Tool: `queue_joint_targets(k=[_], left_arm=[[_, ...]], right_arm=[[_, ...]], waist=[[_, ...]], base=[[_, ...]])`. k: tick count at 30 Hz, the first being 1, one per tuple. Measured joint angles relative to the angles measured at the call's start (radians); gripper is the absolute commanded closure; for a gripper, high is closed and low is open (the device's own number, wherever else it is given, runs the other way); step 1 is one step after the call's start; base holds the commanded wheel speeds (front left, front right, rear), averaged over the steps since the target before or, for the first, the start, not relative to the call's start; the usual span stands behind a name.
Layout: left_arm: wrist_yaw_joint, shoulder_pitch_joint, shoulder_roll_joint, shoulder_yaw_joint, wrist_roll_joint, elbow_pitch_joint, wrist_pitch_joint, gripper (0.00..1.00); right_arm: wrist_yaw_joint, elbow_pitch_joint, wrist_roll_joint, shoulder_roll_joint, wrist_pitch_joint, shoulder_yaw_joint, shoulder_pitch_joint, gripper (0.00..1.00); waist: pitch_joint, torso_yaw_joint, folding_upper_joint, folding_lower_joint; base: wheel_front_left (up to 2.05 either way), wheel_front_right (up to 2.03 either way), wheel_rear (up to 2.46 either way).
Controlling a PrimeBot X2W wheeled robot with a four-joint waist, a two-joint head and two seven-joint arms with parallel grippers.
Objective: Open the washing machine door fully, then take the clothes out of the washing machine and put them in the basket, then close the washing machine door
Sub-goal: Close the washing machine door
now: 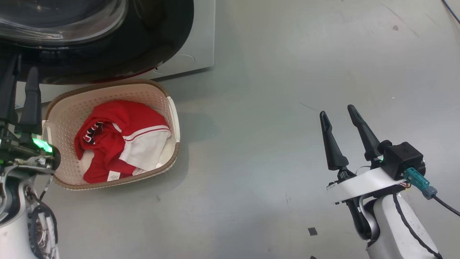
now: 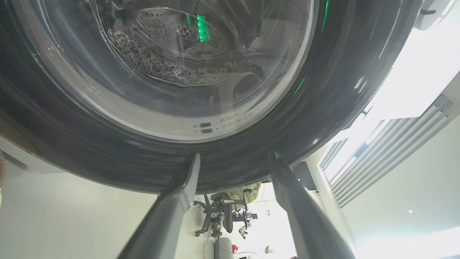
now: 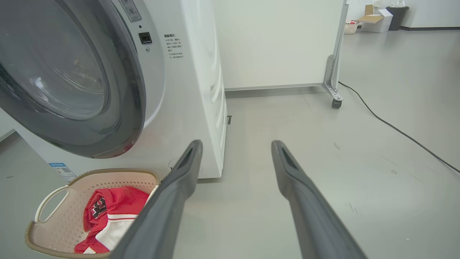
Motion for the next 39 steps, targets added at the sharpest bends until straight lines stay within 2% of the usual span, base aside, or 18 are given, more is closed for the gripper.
queue_joint_targets(k=[9, 16, 24, 30, 35, 39], left_arm=[[0.0, 0.138, -0.008, -0.038, 0.012, -0.081, -0.025, 0.0], [0.0, 0.18, -0.007, -0.066, 0.145, -0.179, -0.134, 0.0], [0.0, 0.227, -0.003, -0.143, 0.453, -0.256, -0.251, 0.0], [0.0, 0.291, 0.029, -0.201, 0.698, -0.255, -0.364, 0.0], [0.0, 0.336, 0.079, -0.255, 0.923, -0.251, -0.444, 0.0], [0.0, 0.383, 0.087, -0.283, 1.065, -0.227, -0.497, 0.0]], right_arm=[[0.001, 0.01, -0.017, -0.002, 0.0, -0.003, 0.043, 0.0], [0.003, 0.011, -0.033, -0.004, 0.0, -0.01, 0.071, 0.0], [0.004, 0.011, -0.045, -0.006, 0.0, -0.012, 0.075, 0.0], [0.003, 0.01, -0.046, -0.008, 0.0, -0.03, 0.102, 0.0], [0.002, 0.009, -0.053, -0.01, 0.0, -0.035, 0.118, 0.0], [0.002, 0.009, -0.054, -0.01, 0.0, -0.037, 0.139, 0.0]], waist=[[-0.056, 0.061, 0.0, 0.0], [-0.1, 0.112, 0.0, 0.0], [-0.136, 0.142, 0.0, 0.0], [-0.159, 0.152, 0.0, 0.0], [-0.175, 0.163, 0.0, 0.0], [-0.188, 0.171, 0.0, 0.0]], base=[[0.0, 0.0, 0.0], [0.0, 0.0, 0.0], [0.0, 0.0, 0.0], [0.0, 0.0, 0.0], [0.0, 0.0, 0.0], [0.0, 0.0, 0.0]])
